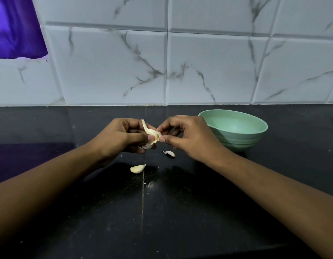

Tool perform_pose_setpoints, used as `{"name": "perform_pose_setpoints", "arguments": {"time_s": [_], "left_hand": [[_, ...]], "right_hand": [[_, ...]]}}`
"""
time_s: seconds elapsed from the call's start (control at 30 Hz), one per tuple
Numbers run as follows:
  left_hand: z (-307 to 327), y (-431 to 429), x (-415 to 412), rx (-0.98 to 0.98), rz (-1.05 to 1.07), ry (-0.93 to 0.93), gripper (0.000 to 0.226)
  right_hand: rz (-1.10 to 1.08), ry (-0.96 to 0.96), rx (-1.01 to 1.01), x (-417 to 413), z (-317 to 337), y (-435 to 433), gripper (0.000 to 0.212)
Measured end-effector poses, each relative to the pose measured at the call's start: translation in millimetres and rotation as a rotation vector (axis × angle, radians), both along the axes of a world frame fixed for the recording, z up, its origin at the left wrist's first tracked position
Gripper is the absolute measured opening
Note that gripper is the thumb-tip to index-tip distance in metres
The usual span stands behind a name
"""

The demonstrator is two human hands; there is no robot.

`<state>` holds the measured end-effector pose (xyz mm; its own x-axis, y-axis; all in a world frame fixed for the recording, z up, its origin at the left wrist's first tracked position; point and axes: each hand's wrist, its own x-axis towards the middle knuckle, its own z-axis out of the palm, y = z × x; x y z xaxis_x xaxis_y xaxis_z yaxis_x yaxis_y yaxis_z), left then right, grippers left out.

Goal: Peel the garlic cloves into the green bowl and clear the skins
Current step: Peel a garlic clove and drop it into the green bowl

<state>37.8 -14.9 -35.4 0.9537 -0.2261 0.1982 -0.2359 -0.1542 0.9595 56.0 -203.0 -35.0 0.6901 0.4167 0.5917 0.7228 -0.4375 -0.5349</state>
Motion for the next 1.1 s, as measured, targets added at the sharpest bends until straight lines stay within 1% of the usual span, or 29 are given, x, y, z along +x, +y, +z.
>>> {"name": "perform_pose_setpoints", "arguments": {"time_s": [0.1, 0.17, 0.23, 0.37, 0.43, 0.5, 0.6, 0.67, 0.73, 0.8, 0.87, 0.93, 1.03, 1.07, 1.1], "left_hand": [[0.1, -0.8, -0.4, -0.018, -0.014, 0.016, 0.025], [0.6, -1.1, -0.6, -0.023, -0.024, 0.021, 0.026], [0.7, -1.3, -0.7, -0.027, -0.03, 0.026, 0.027], [0.0, -0.7, -0.1, -0.013, -0.028, 0.044, 0.031], [-0.1, -0.1, 0.4, -0.004, -0.026, 0.054, 0.032], [0.6, 0.8, 0.1, 0.01, -0.034, 0.07, 0.032], [3.0, 1.8, -0.9, 0.034, -0.06, 0.096, 0.031], [5.0, 2.3, -1.4, 0.036, -0.082, 0.108, 0.028], [5.6, 2.7, -1.3, 0.036, -0.09, 0.118, 0.023], [5.0, 3.2, -1.2, 0.048, -0.078, 0.128, 0.013], [4.3, 3.1, -1.3, 0.063, -0.069, 0.128, 0.014], [5.2, 3.2, -1.5, 0.057, -0.066, 0.128, 0.017], [7.1, 3.2, -1.5, 0.047, -0.074, 0.133, 0.032], [7.3, 3.2, -1.7, 0.055, -0.074, 0.135, 0.034], [6.6, 3.5, -0.9, 0.064, -0.074, 0.136, 0.03]], "right_hand": [[0.008, -0.016, -0.029, -0.9, 1.6, -1.7, 0.018], [0.019, 0.041, -0.01, -0.5, 0.2, -0.4, 0.021], [0.044, 0.153, 0.047, 0.9, -1.4, 1.1, 0.023], [0.173, 0.469, 0.23, 0.3, -3.2, 2.2, 0.027], [0.229, 0.539, 0.252, 0.2, -3.9, 1.0, 0.027], [0.257, 0.508, 0.222, 2.3, -4.2, -0.7, 0.029], [0.236, 0.342, 0.111, 4.7, -2.5, -2.8, 0.031], [0.237, 0.282, 0.064, 4.7, -0.5, -3.8, 0.03], [0.25, 0.265, 0.036, 3.6, 1.4, -4.9, 0.028], [0.247, 0.238, 0.011, 2.0, 2.0, -5.8, 0.022], [0.226, 0.206, 0.015, 1.3, 2.2, -6.1, 0.015], [0.213, 0.237, 0.054, 1.6, 2.1, -6.3, 0.012], [0.161, 0.309, 0.083, 3.0, 1.4, -6.0, 0.013], [0.152, 0.332, 0.093, 3.0, 1.1, -5.6, 0.013], [0.147, 0.354, 0.105, 2.8, 1.0, -4.9, 0.014]]}}
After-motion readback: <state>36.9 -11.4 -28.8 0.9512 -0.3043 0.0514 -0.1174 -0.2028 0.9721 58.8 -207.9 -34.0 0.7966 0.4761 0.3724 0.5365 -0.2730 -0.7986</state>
